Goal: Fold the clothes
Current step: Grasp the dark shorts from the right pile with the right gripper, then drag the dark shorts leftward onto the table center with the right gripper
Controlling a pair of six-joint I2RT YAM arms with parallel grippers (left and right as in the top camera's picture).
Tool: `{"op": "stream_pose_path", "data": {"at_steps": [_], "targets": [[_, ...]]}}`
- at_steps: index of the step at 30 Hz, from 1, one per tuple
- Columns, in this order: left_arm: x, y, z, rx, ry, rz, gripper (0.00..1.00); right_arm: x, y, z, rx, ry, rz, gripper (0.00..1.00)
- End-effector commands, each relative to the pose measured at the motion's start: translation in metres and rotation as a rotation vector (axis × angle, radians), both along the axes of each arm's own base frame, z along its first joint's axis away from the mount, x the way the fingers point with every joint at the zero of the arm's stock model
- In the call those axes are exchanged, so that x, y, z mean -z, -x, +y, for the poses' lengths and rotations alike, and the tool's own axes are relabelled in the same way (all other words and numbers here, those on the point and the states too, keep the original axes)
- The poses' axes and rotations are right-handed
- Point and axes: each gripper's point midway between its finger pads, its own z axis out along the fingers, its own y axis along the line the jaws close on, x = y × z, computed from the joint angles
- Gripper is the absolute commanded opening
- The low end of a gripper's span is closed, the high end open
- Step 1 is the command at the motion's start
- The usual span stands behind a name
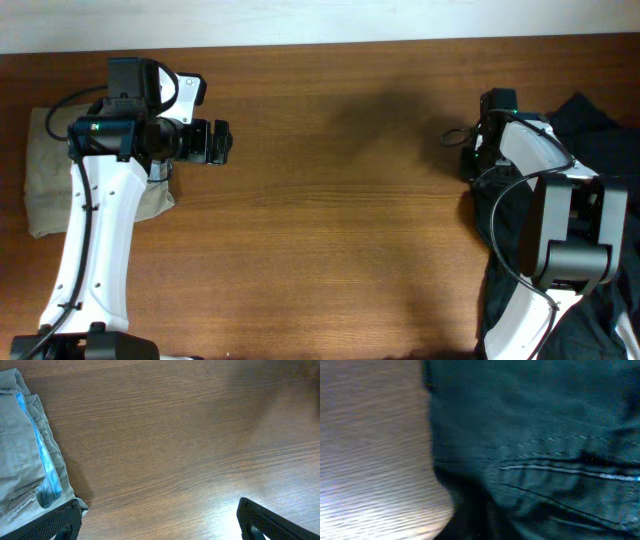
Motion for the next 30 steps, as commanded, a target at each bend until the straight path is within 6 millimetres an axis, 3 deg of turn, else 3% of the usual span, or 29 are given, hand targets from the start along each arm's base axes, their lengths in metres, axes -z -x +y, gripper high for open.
{"op": "stream_pose_path", "data": {"at_steps": [1, 4, 5, 6, 7, 8, 9, 10, 11, 12, 13, 14, 15, 17, 18, 20, 23, 26, 28, 29, 30], "targets": [[-0.003, -0.002, 0.002, 0.000, -0.005, -0.008, 0.99, -0.012, 0.005, -0.015, 0.106, 0.081, 0.021, 0.04], [-0.006, 0.000, 0.010, -0.024, -0.046, -0.009, 0.99, -0.093, -0.032, 0.022, 0.088, -0.146, -0.192, 0.04], [-0.034, 0.005, 0.022, -0.061, -0.101, -0.055, 0.99, -0.188, -0.060, 0.068, -0.015, -0.391, -0.441, 0.04], [-0.073, 0.008, 0.028, -0.083, -0.114, -0.138, 0.99, -0.238, -0.068, 0.098, -0.108, -0.484, -0.563, 0.04], [-0.096, 0.012, 0.033, -0.101, -0.123, -0.188, 0.99, -0.259, -0.069, 0.116, -0.162, -0.521, -0.605, 0.04], [-0.126, 0.018, 0.039, -0.123, -0.130, -0.260, 0.99, -0.284, -0.066, 0.163, -0.278, -0.572, -0.640, 0.04], [-0.157, 0.026, 0.044, -0.143, -0.135, -0.338, 0.99, -0.292, -0.059, 0.207, -0.377, -0.602, -0.639, 0.04], [-0.187, 0.037, 0.050, -0.170, -0.150, -0.420, 0.99, -0.289, -0.041, 0.271, -0.512, -0.642, -0.608, 0.04], [-0.215, 0.052, 0.058, -0.210, -0.181, -0.498, 0.99, -0.272, -0.003, 0.354, -0.681, -0.681, -0.523, 0.04], [-0.229, 0.062, 0.063, -0.238, -0.205, -0.537, 0.99, -0.257, 0.019, 0.391, -0.758, -0.679, -0.472, 0.04], [-0.242, 0.075, 0.066, -0.257, -0.217, -0.577, 0.99, -0.231, 0.057, 0.441, -0.871, -0.657, -0.395, 0.16], [-0.246, 0.080, 0.066, -0.259, -0.216, -0.590, 0.99, -0.216, 0.079, 0.463, -0.928, -0.635, -0.358, 0.35], [-0.248, 0.084, 0.065, -0.260, -0.215, -0.600, 0.99, -0.209, 0.090, 0.471, -0.951, -0.588, -0.350, 0.49], [-0.250, 0.086, 0.065, -0.260, -0.214, -0.605, 0.99, -0.209, 0.083, 0.457, -0.922, -0.508, -0.370, 0.56], [-0.249, 0.084, 0.065, -0.257, -0.211, -0.602, 0.99, -0.216, 0.072, 0.439, -0.881, -0.489, -0.382, 0.57], [-0.241, 0.075, 0.058, -0.222, -0.183, -0.579, 0.99, -0.238, 0.048, 0.395, -0.766, -0.477, -0.420, 0.57], [-0.214, 0.052, 0.019, -0.054, -0.026, -0.487, 0.99, -0.283, 0.017, 0.310, -0.585, -0.445, -0.525, 0.57], [-0.141, 0.016, -0.029, 0.138, 0.019, -0.250, 0.99, -0.333, 0.009, 0.186, -0.273, -0.393, -0.656, 0.57], [-0.081, -0.008, -0.071, 0.280, 0.000, -0.101, 0.95, -0.350, 0.023, 0.133, -0.151, -0.349, -0.699, 0.58], [-0.045, -0.022, -0.092, 0.348, -0.019, -0.030, 0.89, -0.352, 0.030, 0.119, -0.116, -0.335, -0.701, 0.58], [-0.024, -0.031, -0.101, 0.368, -0.034, 0.006, 0.80, -0.353, 0.034, 0.113, -0.099, -0.328, -0.700, 0.58]]}}
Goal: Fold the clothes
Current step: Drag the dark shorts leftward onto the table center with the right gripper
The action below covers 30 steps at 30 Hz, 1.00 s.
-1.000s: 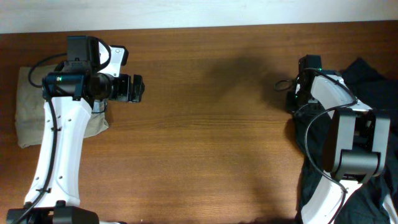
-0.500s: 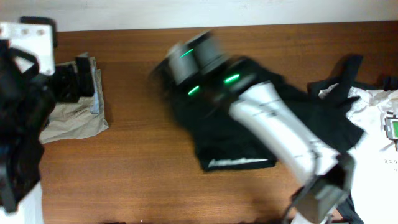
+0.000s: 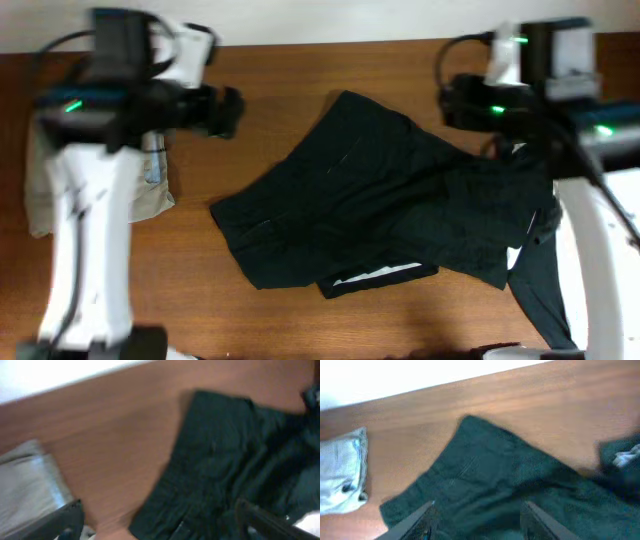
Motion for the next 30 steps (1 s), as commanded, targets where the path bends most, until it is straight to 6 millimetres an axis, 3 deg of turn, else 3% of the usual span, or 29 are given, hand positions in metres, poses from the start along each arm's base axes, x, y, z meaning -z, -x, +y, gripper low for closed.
{"op": "stream_pose_path", "data": {"at_steps": [1, 2, 4, 5, 8, 10, 12, 13, 14, 16, 17, 19, 20, 22, 23, 24, 26, 27, 28, 30], "targets": [[0.107, -0.039, -0.056, 0.183, -0.094, 0.180, 0.64, -0.011, 0.018, -0.027, 0.077, -0.005, -0.003, 0.58], [0.140, -0.053, -0.065, 0.193, -0.119, 0.217, 0.53, -0.008, 0.022, -0.029, 0.084, -0.004, 0.016, 0.58], [0.195, -0.068, -0.080, 0.216, -0.131, 0.276, 0.43, -0.001, 0.028, -0.030, 0.071, 0.013, 0.054, 0.58], [0.233, -0.074, -0.090, 0.234, -0.141, 0.317, 0.54, 0.001, 0.031, -0.030, 0.067, 0.018, 0.067, 0.58], [0.279, -0.075, -0.107, 0.266, -0.147, 0.362, 0.62, 0.002, 0.031, -0.030, 0.067, 0.018, 0.068, 0.58], [0.310, -0.069, -0.119, 0.294, -0.162, 0.404, 0.75, 0.002, 0.031, -0.030, 0.067, 0.018, 0.068, 0.59], [0.335, -0.060, -0.125, 0.317, -0.182, 0.448, 0.75, 0.002, 0.031, -0.030, 0.067, 0.018, 0.069, 0.58], [0.342, -0.056, -0.127, 0.323, -0.186, 0.464, 0.70, 0.002, 0.031, -0.030, 0.067, 0.019, 0.070, 0.59], [0.346, -0.055, -0.128, 0.326, -0.189, 0.471, 0.52, 0.002, 0.031, -0.030, 0.068, 0.020, 0.069, 0.58], [0.347, -0.060, -0.117, 0.299, -0.249, 0.459, 0.00, 0.002, 0.031, -0.036, 0.092, 0.047, 0.069, 0.59], [0.346, -0.070, -0.091, 0.210, -0.356, 0.441, 0.00, 0.003, 0.031, -0.038, 0.100, 0.056, 0.072, 0.59], [0.326, -0.096, -0.033, -0.002, -0.488, 0.405, 0.00, 0.005, 0.032, -0.044, 0.121, 0.081, 0.078, 0.59], [0.317, -0.104, -0.015, -0.055, -0.500, 0.397, 0.00, 0.006, 0.032, -0.047, 0.132, 0.094, 0.081, 0.59], [0.282, -0.126, 0.046, -0.240, -0.457, 0.383, 0.00, 0.015, 0.031, -0.055, 0.161, 0.134, 0.112, 0.58], [0.257, -0.138, 0.087, -0.351, -0.403, 0.361, 0.00, 0.025, 0.029, -0.057, 0.165, 0.144, 0.142, 0.58], [0.245, -0.143, 0.106, -0.389, -0.373, 0.344, 0.00, 0.035, 0.025, -0.057, 0.163, 0.147, 0.174, 0.59], [0.229, -0.147, 0.132, -0.433, -0.299, 0.330, 0.00, 0.061, 0.013, -0.057, 0.160, 0.156, 0.252, 0.58], [0.227, -0.146, 0.141, -0.459, -0.288, 0.336, 0.05, 0.078, 0.006, -0.060, 0.166, 0.170, 0.303, 0.58], [0.227, -0.143, 0.145, -0.463, -0.279, 0.347, 0.21, 0.101, -0.003, -0.061, 0.166, 0.184, 0.369, 0.58], [0.224, -0.141, 0.144, -0.460, -0.279, 0.354, 0.32, 0.162, -0.020, -0.061, 0.150, 0.199, 0.540, 0.57]]}}
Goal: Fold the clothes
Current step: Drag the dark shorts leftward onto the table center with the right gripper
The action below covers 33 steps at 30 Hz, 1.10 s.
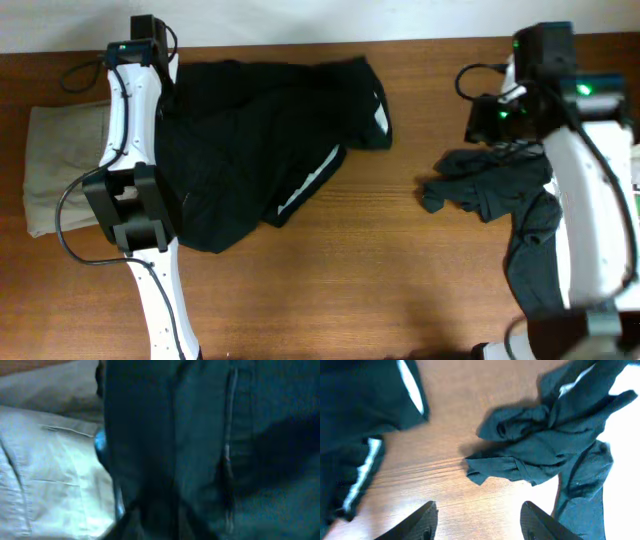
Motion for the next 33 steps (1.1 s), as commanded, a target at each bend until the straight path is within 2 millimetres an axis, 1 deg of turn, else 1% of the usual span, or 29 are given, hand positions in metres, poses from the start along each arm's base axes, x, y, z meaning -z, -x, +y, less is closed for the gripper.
{"op": "stream_pose_path", "data": {"at_steps": [1, 2, 3, 4, 5, 7, 8, 9, 10, 11, 12, 13, 14, 15, 17, 18, 19, 20, 22, 24, 25, 26, 27, 28, 29, 30, 31, 32, 33], "targets": [[-0.021, -0.001, -0.014, 0.015, 0.024, -0.024, 0.38, 0.086, -0.014, -0.007, 0.007, 0.031, 0.249, 0.57], [-0.032, 0.001, -0.016, 0.017, 0.031, -0.030, 0.43, 0.109, -0.013, -0.010, 0.011, 0.035, 0.323, 0.67], [-0.044, 0.002, -0.018, 0.020, 0.042, -0.041, 0.48, 0.132, -0.011, -0.021, 0.028, 0.073, 0.397, 0.73], [-0.059, 0.003, -0.022, 0.027, 0.065, -0.062, 0.55, 0.153, -0.008, -0.039, 0.073, 0.147, 0.460, 0.77], [-0.084, 0.004, -0.029, 0.040, 0.097, -0.104, 0.62, 0.172, -0.004, -0.063, 0.106, 0.238, 0.525, 0.78], [-0.122, 0.012, -0.035, 0.055, 0.124, -0.164, 0.67, 0.197, 0.007, -0.093, 0.158, 0.291, 0.611, 0.78], [-0.142, 0.018, -0.036, 0.057, 0.122, -0.191, 0.68, 0.206, 0.014, -0.108, 0.198, 0.278, 0.645, 0.64], [-0.163, 0.026, -0.036, 0.059, 0.119, -0.225, 0.69, 0.208, 0.023, -0.126, 0.250, 0.260, 0.666, 0.29], [-0.180, 0.033, -0.037, 0.061, 0.117, -0.251, 0.69, 0.205, 0.034, -0.146, 0.312, 0.239, 0.683, 0.04], [-0.191, 0.038, -0.037, 0.062, 0.115, -0.272, 0.69, 0.198, 0.045, -0.166, 0.389, 0.218, 0.693, 0.04], [-0.210, 0.045, -0.037, 0.064, 0.111, -0.308, 0.69, 0.185, 0.059, -0.190, 0.486, 0.161, 0.680, 0.04], [-0.221, 0.049, -0.037, 0.065, 0.109, -0.330, 0.70, 0.172, 0.069, -0.210, 0.568, 0.100, 0.640, 0.04], [-0.234, 0.055, -0.037, 0.067, 0.106, -0.359, 0.70, 0.157, 0.081, -0.231, 0.661, 0.032, 0.578, 0.04], [-0.244, 0.059, -0.037, 0.068, 0.105, -0.379, 0.73, 0.136, 0.096, -0.257, 0.777, -0.077, 0.468, 0.04], [-0.256, 0.067, -0.038, 0.070, 0.103, -0.401, 0.75, 0.108, 0.135, -0.306, 0.992, -0.249, 0.286, 0.61], [-0.258, 0.070, -0.038, 0.070, 0.103, -0.399, 0.75, 0.103, 0.154, -0.321, 1.067, -0.348, 0.215, 0.61], [-0.257, 0.072, -0.039, 0.069, 0.104, -0.392, 0.77, 0.099, 0.158, -0.325, 1.070, -0.428, 0.160, 0.62], [-0.256, 0.073, -0.039, 0.069, 0.105, -0.385, 0.78, 0.094, 0.154, -0.325, 1.050, -0.509, 0.097, 0.62], [-0.255, 0.077, -0.039, 0.068, 0.107, -0.371, 0.79, 0.081, 0.126, -0.311, 0.887, -0.609, -0.015, 0.62], [-0.255, 0.083, -0.039, 0.068, 0.108, -0.357, 0.79, 0.078, 0.095, -0.283, 0.726, -0.611, -0.013, 0.62], [-0.262, 0.092, -0.042, 0.072, 0.117, -0.361, 0.79, 0.082, 0.066, -0.247, 0.576, -0.554, 0.054, 0.62], [-0.267, 0.097, -0.044, 0.077, 0.127, -0.365, 0.79, 0.086, 0.053, -0.230, 0.512, -0.504, 0.097, 0.63], [-0.274, 0.106, -0.048, 0.086, 0.145, -0.373, 0.79, 0.088, 0.027, -0.198, 0.365, -0.458, 0.106, 0.63], [-0.281, 0.112, -0.050, 0.092, 0.155, -0.383, 0.80, 0.087, 0.000, -0.160, 0.211, -0.425, 0.097, 0.64], [-0.292, 0.118, -0.056, 0.108, 0.178, -0.412, 0.83, 0.087, -0.027, -0.112, 0.057, -0.396, 0.087, 0.66], [-0.299, 0.123, -0.059, 0.118, 0.194, -0.429, 0.84, 0.086, -0.040, -0.082, -0.025, -0.383, 0.079, 0.68], [-0.306, 0.128, -0.062, 0.125, 0.202, -0.448, 0.85, 0.086, -0.055, -0.043, -0.113, -0.372, 0.066, 0.69], [-0.315, 0.133, -0.063, 0.131, 0.204, -0.469, 0.87, 0.087, -0.072, 0.015, -0.212, -0.368, 0.045, 0.69], [-0.317, 0.136, -0.063, 0.132, 0.203, -0.476, 0.87, 0.091, -0.077, 0.047, -0.268, -0.369, 0.041, 0.69]]}}
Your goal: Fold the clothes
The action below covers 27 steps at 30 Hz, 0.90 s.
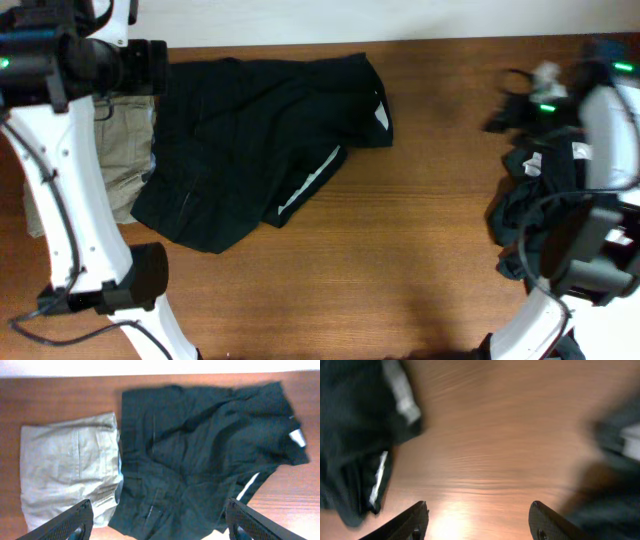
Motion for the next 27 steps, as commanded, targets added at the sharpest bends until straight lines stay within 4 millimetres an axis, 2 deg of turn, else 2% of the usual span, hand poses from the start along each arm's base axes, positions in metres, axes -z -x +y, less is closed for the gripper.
{"op": "stream_pose_path", "data": {"at_steps": [1, 2, 3, 4, 5, 7, 9, 11, 13, 15, 20, 21, 27], "targets": [[-0.027, 0.017, -0.008, 0.025, 0.029, -0.070, 0.87, 0.007, -0.017, 0.108, -0.202, -0.008, -0.045, 0.69], [-0.028, 0.018, -0.008, 0.025, 0.029, -0.074, 0.87, 0.018, -0.016, 0.147, -0.269, -0.015, -0.033, 0.69], [-0.029, 0.019, -0.008, 0.025, 0.029, -0.077, 0.87, 0.036, -0.005, 0.193, -0.354, -0.022, 0.008, 0.68], [-0.030, 0.020, -0.008, 0.025, 0.028, -0.080, 0.87, 0.051, 0.009, 0.222, -0.423, -0.028, 0.049, 0.66], [-0.030, 0.020, -0.008, 0.025, 0.029, -0.081, 0.92, 0.069, 0.031, 0.261, -0.529, -0.051, 0.096, 0.63], [-0.030, 0.020, -0.008, 0.025, 0.029, -0.081, 0.92, 0.089, 0.061, 0.307, -0.674, -0.050, 0.130, 0.61], [-0.030, 0.020, -0.008, 0.025, 0.029, -0.080, 0.92, 0.108, 0.087, 0.343, -0.724, -0.018, 0.168, 0.50], [-0.030, 0.020, -0.008, 0.025, 0.029, -0.080, 0.92, 0.119, 0.094, 0.356, -0.692, 0.028, 0.185, 0.45], [-0.030, 0.020, -0.008, 0.025, 0.029, -0.080, 0.92, 0.115, 0.100, 0.370, -0.745, -0.018, 0.163, 0.46], [-0.030, 0.020, -0.008, 0.025, 0.029, -0.081, 0.92, 0.113, 0.104, 0.375, -0.770, -0.041, 0.161, 0.51], [-0.030, 0.020, -0.008, 0.025, 0.029, -0.081, 0.92, 0.117, 0.111, 0.392, -0.805, -0.042, 0.124, 0.50], [-0.030, 0.020, -0.008, 0.025, 0.029, -0.080, 0.92, 0.120, 0.111, 0.391, -0.783, -0.004, 0.127, 0.45], [-0.031, 0.020, -0.008, 0.025, 0.030, -0.081, 0.92, 0.134, 0.117, 0.389, -0.774, 0.026, 0.138, 0.42]]}}
